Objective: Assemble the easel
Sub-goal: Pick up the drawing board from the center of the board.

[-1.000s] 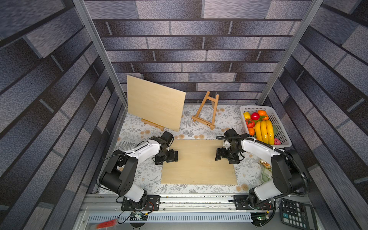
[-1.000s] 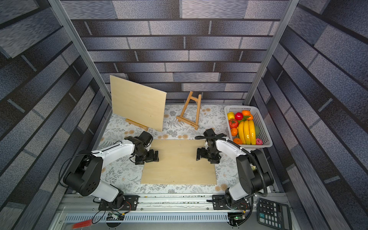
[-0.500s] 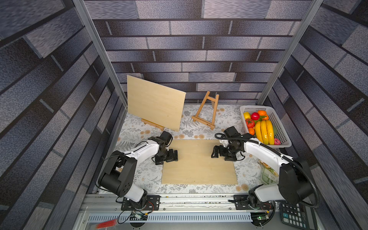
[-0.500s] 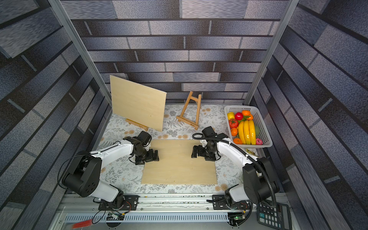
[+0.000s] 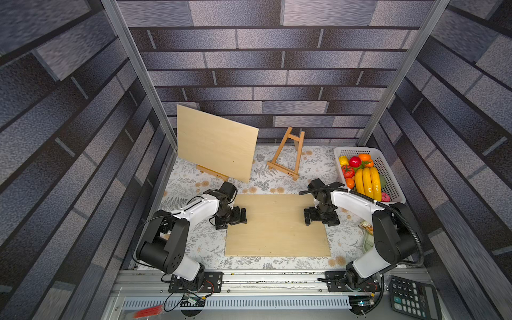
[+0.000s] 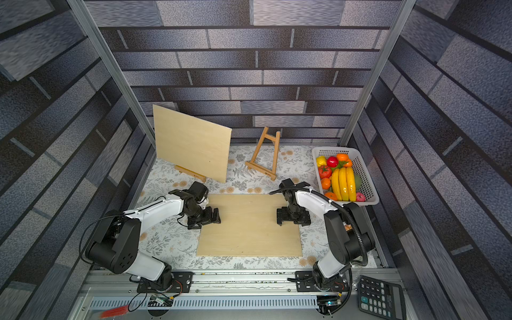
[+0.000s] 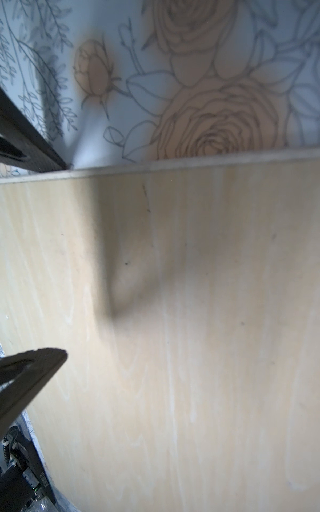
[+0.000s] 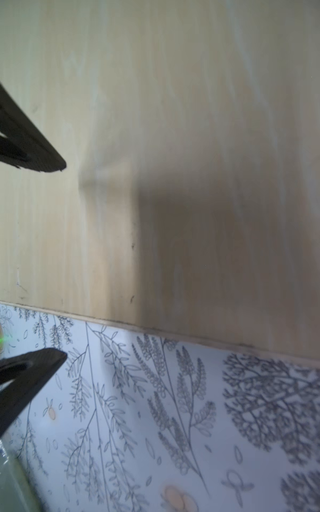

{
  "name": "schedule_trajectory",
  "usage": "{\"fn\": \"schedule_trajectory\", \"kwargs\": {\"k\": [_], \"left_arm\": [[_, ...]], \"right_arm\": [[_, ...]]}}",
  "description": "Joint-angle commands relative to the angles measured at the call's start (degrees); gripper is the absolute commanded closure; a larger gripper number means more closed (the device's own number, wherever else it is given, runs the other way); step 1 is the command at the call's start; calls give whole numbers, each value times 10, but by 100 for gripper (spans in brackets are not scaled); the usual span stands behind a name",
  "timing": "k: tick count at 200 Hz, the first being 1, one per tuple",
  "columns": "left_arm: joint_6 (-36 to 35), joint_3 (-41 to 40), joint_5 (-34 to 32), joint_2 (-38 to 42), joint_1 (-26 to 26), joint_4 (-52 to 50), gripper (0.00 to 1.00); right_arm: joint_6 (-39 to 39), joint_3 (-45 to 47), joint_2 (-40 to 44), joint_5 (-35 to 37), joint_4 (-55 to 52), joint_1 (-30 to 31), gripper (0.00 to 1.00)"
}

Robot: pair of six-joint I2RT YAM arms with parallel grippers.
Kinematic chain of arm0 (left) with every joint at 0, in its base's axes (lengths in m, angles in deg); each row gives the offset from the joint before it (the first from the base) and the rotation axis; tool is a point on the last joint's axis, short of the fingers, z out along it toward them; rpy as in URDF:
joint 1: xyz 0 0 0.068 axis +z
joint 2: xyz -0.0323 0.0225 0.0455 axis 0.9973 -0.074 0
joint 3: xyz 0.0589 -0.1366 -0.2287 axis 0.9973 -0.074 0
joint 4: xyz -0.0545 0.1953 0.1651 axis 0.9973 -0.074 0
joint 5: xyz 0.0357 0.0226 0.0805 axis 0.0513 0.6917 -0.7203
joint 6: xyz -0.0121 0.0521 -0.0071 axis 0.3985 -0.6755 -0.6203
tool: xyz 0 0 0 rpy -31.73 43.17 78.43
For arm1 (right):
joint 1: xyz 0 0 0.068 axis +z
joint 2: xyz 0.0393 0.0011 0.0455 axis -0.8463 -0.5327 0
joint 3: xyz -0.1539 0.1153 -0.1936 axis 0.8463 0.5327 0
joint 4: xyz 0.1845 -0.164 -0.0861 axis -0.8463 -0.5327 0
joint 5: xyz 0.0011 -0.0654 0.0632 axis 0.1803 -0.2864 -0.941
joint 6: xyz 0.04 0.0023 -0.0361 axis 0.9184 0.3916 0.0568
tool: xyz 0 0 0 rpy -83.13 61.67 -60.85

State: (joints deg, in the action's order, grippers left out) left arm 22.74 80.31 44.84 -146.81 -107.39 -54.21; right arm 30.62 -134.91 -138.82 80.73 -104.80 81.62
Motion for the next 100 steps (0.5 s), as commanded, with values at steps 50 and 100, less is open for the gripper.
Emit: {"fn": "schedule_trajectory", "kwargs": {"k": [50,100], "left_arm": [[-9,-23,16,-19,6,12,0],[-16,-8,54,-47,4,26,0]], "right_arm": [[7,58,-5,-162,124,-5,0],[15,77,94,-299,162,-5,0]]}}
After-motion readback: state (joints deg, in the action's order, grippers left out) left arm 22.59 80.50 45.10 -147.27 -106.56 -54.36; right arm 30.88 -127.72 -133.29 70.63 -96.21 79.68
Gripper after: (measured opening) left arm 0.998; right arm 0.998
